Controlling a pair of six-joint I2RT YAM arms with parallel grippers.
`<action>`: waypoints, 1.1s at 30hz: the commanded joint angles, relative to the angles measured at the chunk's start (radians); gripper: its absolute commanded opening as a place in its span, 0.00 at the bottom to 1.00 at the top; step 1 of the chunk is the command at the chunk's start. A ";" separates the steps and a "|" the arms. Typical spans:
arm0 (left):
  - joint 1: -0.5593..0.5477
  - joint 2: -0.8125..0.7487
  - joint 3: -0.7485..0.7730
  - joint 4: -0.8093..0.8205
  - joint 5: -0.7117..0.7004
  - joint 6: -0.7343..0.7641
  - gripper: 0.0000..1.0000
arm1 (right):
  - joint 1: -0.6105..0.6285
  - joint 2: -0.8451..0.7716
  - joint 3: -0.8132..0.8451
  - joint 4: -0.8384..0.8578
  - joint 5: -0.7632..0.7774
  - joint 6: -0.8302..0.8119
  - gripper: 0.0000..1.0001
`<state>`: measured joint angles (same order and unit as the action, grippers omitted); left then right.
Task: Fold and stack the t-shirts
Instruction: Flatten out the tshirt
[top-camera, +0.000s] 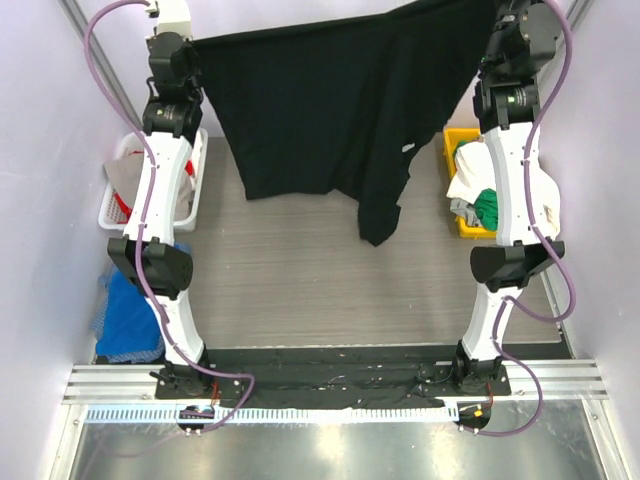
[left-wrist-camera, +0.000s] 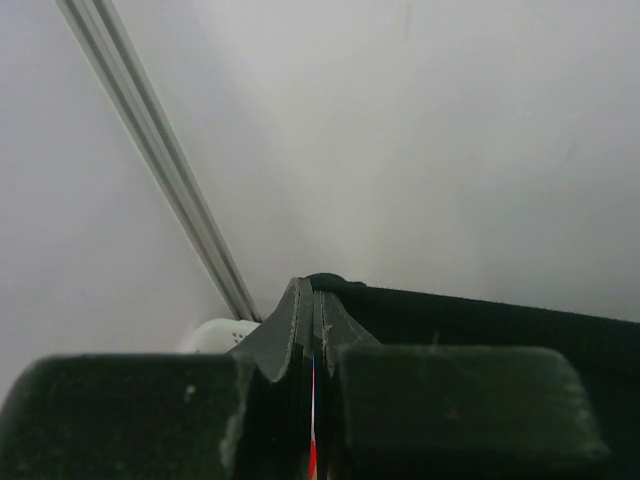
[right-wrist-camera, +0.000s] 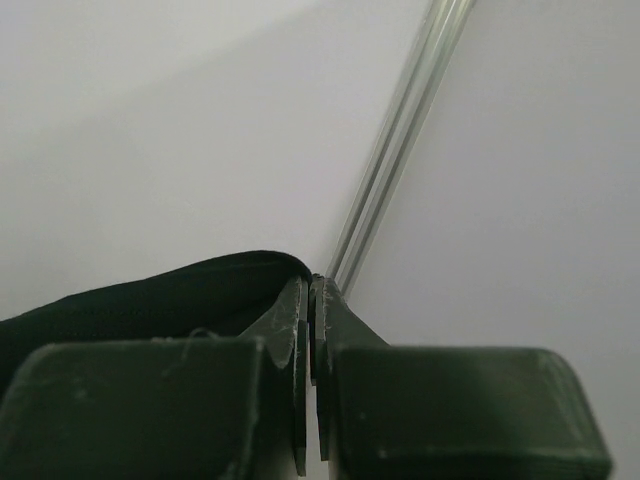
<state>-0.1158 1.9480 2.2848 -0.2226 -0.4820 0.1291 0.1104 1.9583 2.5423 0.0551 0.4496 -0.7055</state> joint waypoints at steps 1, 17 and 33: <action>0.031 -0.090 0.039 0.031 -0.107 -0.016 0.00 | -0.025 -0.093 0.046 0.244 0.077 -0.008 0.01; 0.030 -0.455 -0.525 0.121 0.005 -0.037 0.00 | -0.023 -0.387 -0.257 0.270 -0.022 0.159 0.01; 0.028 -0.511 -0.613 0.121 0.011 -0.037 0.00 | -0.023 -0.454 -0.361 0.040 0.006 0.199 0.01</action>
<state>-0.1162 1.4265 1.6604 -0.1314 -0.3817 0.0818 0.1120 1.4822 2.1540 -0.0257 0.3614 -0.4717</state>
